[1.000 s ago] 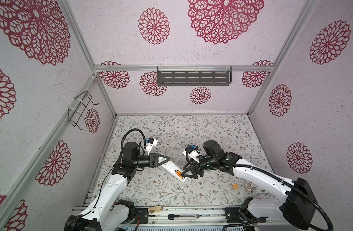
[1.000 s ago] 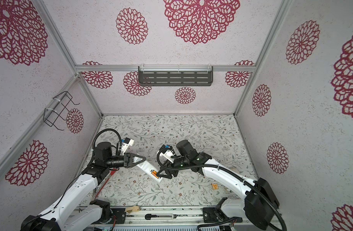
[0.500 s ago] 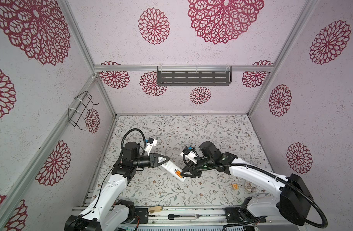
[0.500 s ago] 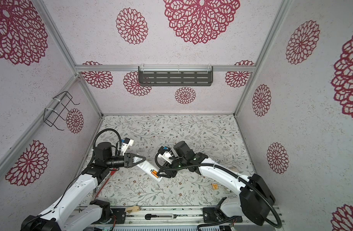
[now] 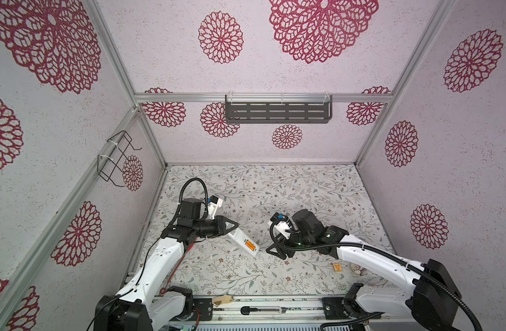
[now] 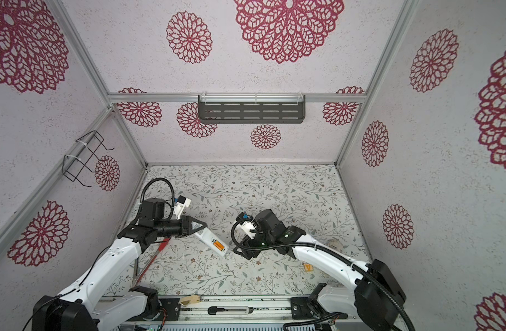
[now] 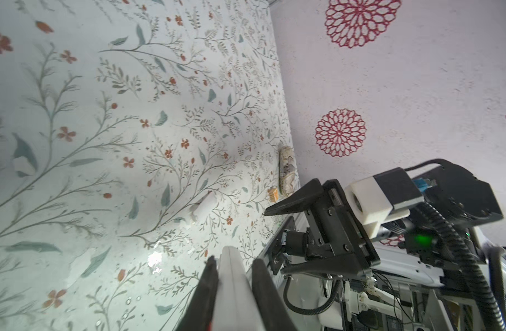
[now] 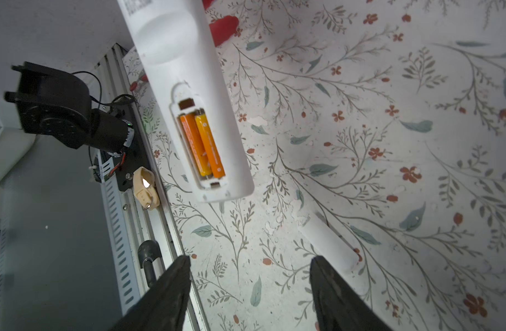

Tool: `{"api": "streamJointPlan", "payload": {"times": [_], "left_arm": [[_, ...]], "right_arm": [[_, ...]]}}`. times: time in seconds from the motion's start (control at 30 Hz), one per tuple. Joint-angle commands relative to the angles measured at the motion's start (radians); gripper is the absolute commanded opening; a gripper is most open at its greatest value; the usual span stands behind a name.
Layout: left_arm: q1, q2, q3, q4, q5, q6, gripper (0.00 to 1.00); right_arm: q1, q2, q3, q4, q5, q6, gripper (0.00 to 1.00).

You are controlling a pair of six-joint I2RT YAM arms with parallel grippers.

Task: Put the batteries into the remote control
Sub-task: 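Open the right gripper and lift it away from the remote, then lower the right gripper onto the white battery cover and close on it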

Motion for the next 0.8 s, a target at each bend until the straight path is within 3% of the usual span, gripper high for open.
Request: {"api": "streamJointPlan", "payload": {"times": [0.0, 0.07, 0.13, 0.3, 0.53, 0.77], "left_arm": [[0.000, 0.008, 0.038, -0.080, -0.054, 0.070, 0.05], [-0.011, 0.012, 0.052, -0.098, -0.054, 0.090, 0.05], [-0.025, 0.021, 0.078, -0.143, -0.059, 0.122, 0.05], [-0.049, 0.031, 0.091, -0.182, -0.067, 0.152, 0.06], [-0.057, 0.003, 0.085, -0.175, -0.067, 0.151, 0.06], [-0.064, -0.018, 0.082, -0.176, -0.081, 0.151, 0.07]], "right_arm": [[-0.001, 0.063, -0.010, 0.031, 0.062, -0.030, 0.73], [0.016, 0.133, 0.015, 0.015, 0.132, -0.061, 0.76], [0.019, 0.188, 0.044, -0.012, 0.169, -0.093, 0.99], [0.034, 0.218, 0.053, -0.022, 0.252, -0.227, 0.99], [0.042, 0.146, -0.003, 0.030, 0.280, -0.424, 0.97], [0.044, 0.245, 0.057, 0.001, 0.247, -0.575, 0.91]]}}
